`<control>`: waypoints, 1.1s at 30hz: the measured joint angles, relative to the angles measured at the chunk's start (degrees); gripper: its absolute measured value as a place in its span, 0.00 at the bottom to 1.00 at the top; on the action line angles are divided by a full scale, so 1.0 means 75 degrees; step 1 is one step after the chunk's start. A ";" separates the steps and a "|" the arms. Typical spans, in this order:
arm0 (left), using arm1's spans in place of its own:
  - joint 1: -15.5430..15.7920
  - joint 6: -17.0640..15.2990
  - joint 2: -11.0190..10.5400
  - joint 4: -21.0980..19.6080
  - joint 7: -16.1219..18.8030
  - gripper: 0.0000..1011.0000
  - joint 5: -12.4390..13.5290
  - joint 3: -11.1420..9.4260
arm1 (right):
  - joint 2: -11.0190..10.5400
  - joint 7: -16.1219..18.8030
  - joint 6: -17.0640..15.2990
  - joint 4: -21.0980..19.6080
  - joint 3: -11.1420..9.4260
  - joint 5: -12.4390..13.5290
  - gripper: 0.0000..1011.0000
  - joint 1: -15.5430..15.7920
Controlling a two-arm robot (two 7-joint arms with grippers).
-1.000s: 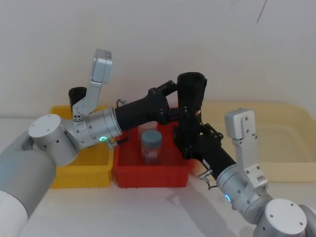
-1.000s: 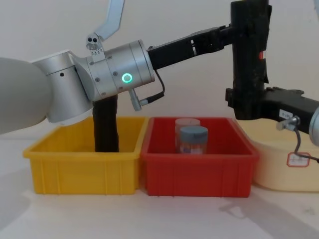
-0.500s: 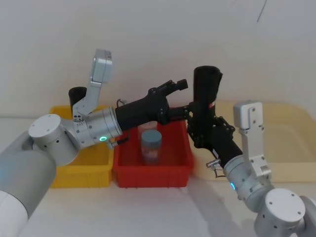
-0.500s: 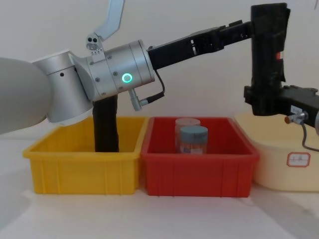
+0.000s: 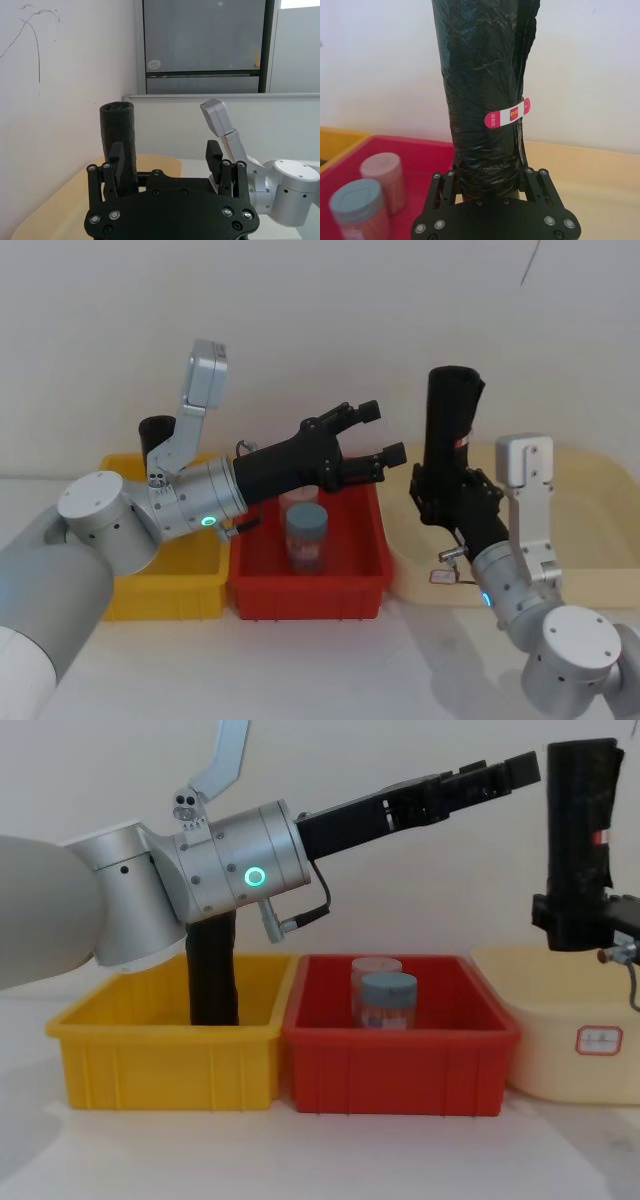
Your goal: Pick up the garbage bag with the one hand and transfer it to the other hand.
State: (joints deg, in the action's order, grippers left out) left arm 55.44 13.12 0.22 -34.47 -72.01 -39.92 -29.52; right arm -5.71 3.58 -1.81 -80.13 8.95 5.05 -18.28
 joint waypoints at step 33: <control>-0.0008 0.0000 -0.0008 -0.0019 0.0007 0.99 0.0001 0.0000 | 0.0129 -0.0253 -0.0349 0.0307 -0.0439 -0.0241 0.99 -0.0311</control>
State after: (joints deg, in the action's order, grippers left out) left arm 55.38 13.12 0.16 -34.62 -71.95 -39.92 -29.51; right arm -4.74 1.69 -4.43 -77.82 5.66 3.24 -20.61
